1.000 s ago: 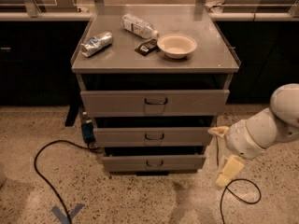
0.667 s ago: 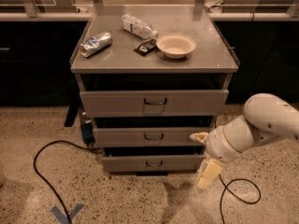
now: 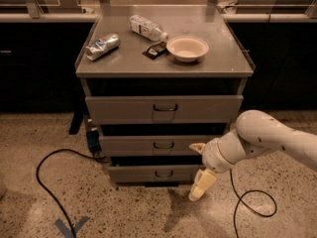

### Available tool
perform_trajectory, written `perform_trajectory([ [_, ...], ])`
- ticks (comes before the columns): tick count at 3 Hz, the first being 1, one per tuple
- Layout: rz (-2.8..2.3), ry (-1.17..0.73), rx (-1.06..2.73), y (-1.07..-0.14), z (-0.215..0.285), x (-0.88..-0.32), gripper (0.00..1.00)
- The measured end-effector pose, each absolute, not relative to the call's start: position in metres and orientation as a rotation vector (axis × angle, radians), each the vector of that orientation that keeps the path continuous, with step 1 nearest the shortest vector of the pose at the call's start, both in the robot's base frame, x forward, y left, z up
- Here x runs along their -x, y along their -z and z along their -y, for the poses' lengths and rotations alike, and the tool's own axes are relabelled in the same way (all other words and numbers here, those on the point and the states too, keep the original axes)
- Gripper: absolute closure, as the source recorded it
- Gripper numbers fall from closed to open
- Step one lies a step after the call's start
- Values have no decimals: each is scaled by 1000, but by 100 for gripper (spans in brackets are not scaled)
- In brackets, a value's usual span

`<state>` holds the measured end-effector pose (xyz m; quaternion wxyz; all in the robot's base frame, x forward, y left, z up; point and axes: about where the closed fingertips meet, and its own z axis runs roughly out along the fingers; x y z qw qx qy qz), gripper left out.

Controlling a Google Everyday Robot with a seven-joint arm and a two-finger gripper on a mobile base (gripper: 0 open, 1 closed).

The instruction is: Open middle drawer

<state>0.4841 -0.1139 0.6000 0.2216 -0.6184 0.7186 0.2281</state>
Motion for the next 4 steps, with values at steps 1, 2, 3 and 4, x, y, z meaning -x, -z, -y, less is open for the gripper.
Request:
perform_trajectory([
  [1, -2037, -636, 1635, -574, 129, -509, 0],
  [2, -2064, -689, 1548, -551, 143, -527, 0],
  [3, -2064, -689, 1548, -551, 143, -527, 0],
  [4, -2058, -621, 1505, -547, 143, -531, 0],
])
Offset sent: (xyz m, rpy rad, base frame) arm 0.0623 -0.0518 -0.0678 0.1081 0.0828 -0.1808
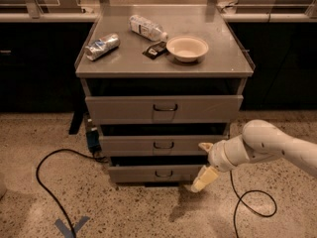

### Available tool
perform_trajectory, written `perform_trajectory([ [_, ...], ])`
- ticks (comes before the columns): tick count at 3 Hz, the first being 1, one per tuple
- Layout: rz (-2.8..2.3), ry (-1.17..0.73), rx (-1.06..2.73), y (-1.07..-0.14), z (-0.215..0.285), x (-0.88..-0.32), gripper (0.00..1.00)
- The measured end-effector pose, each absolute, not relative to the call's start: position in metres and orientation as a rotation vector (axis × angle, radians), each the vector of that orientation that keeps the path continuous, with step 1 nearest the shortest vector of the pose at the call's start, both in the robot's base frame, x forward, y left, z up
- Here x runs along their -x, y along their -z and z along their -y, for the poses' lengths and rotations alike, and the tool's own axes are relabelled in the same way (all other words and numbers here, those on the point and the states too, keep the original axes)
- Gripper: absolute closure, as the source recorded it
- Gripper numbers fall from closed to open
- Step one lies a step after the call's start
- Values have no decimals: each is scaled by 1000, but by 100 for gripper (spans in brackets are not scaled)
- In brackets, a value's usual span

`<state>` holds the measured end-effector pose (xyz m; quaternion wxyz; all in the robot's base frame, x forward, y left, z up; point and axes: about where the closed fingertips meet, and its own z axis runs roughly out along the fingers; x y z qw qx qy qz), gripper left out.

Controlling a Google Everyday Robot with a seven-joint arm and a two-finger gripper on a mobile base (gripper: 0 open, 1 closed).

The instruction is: Open middle drawer

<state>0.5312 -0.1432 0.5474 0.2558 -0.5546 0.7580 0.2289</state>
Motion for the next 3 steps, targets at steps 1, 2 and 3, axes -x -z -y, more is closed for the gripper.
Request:
perform_trajectory([
  [1, -2024, -542, 1384, -535, 138, -534, 0],
  [2, -1974, -462, 1202, -523, 147, -566, 0],
  [3, -1935, -444, 1093, -509, 157, -608, 0],
])
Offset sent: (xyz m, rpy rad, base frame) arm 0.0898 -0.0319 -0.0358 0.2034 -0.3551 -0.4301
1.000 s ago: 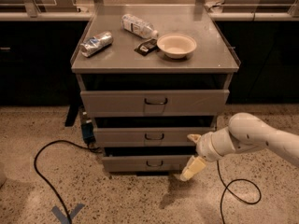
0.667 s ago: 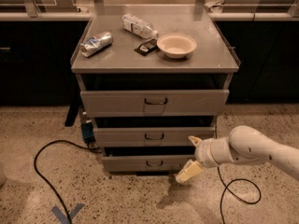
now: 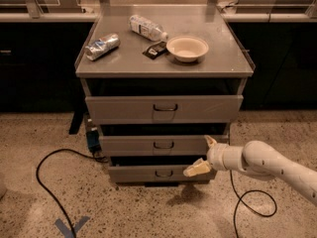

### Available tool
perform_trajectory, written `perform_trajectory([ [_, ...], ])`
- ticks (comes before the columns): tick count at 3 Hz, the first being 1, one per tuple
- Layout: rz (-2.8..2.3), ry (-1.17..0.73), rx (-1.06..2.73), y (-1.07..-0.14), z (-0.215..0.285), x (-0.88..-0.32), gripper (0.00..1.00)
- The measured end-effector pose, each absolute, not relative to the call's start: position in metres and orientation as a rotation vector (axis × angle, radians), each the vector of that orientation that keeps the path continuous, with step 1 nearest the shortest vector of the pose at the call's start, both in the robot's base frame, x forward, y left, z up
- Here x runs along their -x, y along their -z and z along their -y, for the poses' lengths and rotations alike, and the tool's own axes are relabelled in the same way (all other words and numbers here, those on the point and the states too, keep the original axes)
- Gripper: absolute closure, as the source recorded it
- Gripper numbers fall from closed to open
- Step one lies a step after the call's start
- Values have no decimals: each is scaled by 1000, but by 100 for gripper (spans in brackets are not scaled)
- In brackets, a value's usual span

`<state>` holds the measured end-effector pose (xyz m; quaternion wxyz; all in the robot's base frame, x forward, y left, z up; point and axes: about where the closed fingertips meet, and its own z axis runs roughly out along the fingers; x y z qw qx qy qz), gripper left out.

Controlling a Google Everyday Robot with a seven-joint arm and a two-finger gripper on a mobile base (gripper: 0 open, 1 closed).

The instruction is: Open middle drawer

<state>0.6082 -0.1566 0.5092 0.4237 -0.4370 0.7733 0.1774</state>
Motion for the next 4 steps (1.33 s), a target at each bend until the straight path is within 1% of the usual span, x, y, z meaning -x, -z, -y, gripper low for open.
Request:
perform_trajectory([
  [1, -1914, -476, 1073, -502, 160, -649, 0],
  [2, -1891, -544, 1143, -497, 152, -682, 0],
  [3, -1875, -615, 1235, -489, 142, -698, 0],
  [4, -1856, -615, 1306, -483, 141, -692, 0],
])
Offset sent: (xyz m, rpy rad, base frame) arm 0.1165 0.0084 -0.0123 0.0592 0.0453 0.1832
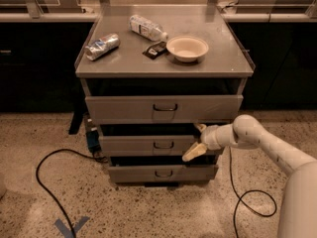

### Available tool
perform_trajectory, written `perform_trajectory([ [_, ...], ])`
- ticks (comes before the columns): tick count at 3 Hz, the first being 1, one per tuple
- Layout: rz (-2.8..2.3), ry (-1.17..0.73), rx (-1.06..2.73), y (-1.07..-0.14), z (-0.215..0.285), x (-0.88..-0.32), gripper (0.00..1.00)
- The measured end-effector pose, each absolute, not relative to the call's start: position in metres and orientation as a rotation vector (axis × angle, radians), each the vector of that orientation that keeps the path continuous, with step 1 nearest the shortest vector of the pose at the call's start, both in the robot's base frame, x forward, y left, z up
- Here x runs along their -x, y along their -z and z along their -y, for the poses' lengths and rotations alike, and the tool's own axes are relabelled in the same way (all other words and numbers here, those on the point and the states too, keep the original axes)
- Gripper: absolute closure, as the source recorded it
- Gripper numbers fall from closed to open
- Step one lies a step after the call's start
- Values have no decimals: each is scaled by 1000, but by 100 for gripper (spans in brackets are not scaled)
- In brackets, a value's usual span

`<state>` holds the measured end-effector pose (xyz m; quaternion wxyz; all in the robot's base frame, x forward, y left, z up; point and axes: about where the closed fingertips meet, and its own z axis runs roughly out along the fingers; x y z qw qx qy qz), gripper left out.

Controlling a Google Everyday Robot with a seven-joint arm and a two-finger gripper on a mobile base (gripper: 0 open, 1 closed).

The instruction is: Open middle drawer

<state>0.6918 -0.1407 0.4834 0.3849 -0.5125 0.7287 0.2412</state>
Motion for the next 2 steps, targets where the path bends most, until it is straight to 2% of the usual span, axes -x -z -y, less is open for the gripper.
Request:
perform_trajectory([
  [2, -1940, -663, 1339, -417, 113, -615, 0],
])
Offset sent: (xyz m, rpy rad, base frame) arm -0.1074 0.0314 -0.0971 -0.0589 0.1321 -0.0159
